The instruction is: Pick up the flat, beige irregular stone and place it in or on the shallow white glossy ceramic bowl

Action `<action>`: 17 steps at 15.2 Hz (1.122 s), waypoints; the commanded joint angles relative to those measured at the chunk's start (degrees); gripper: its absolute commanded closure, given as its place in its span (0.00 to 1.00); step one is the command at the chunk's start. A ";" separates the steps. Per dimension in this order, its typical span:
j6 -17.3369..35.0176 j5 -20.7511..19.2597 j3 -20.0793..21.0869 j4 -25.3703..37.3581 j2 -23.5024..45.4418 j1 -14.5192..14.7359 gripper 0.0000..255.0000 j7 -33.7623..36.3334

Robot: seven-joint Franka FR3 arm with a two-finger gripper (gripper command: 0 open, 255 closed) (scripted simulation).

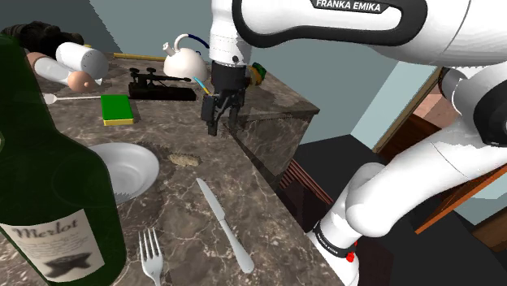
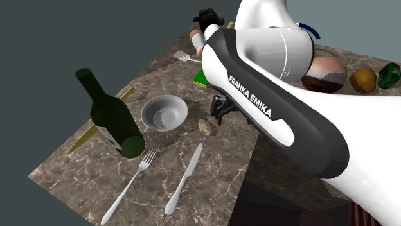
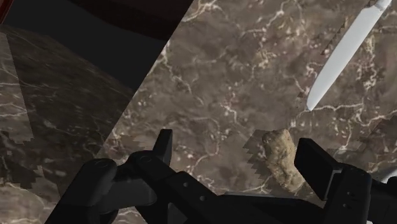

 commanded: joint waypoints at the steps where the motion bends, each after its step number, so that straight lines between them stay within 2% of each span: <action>1: 0.89 -0.76 1.94 2.50 3.99 0.67 0.00 1.85; 8: 2.42 -5.71 7.05 12.79 18.67 3.62 0.00 8.16; 17: 8.28 -5.52 7.09 6.71 18.42 3.78 0.00 8.02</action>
